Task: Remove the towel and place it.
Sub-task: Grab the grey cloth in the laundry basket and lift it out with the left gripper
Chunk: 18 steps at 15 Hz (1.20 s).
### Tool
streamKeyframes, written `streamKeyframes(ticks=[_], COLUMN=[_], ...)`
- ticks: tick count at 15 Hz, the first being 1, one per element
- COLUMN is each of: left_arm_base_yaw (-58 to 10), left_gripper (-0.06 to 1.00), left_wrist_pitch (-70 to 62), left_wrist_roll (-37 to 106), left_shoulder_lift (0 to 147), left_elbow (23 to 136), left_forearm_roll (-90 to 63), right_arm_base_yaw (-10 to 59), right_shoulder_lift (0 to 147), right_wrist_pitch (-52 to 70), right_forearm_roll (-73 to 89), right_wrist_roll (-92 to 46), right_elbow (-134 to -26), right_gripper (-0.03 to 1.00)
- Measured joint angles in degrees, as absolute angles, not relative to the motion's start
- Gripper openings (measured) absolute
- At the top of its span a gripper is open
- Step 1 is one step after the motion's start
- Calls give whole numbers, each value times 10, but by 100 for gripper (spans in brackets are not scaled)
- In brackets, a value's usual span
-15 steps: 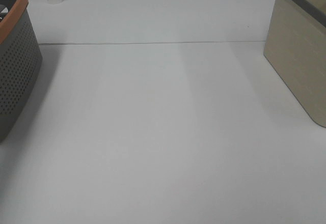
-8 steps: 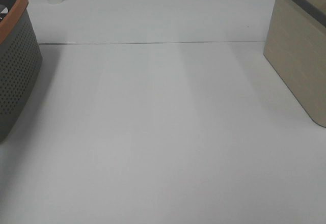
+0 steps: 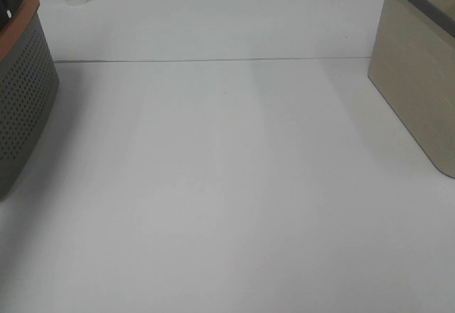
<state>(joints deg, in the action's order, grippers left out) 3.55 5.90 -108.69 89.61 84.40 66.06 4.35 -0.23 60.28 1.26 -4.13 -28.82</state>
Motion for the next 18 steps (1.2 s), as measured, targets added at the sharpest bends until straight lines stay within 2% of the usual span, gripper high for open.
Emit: streamKeyframes(ticks=[3,8,18], left_arm_base_yaw=[36,30,-101], left_gripper=[0,0,0], left_wrist_pitch=[158,184,222], left_wrist_roll=[-1086,-1086,-1086], left_shoulder_lift=[896,896,950], left_elbow=[944,1024,1085], left_forearm_roll=[662,665,678], right_arm_base_yaw=[44,44,44], right_shoulder_lift=[-2,-2,-2], right_wrist_pitch=[603,603,603], right_forearm_roll=[13,13,13], right_wrist_roll=[-36,-36,-36], right_elbow=[-288,-288,-288], right_gripper=[70,70,70])
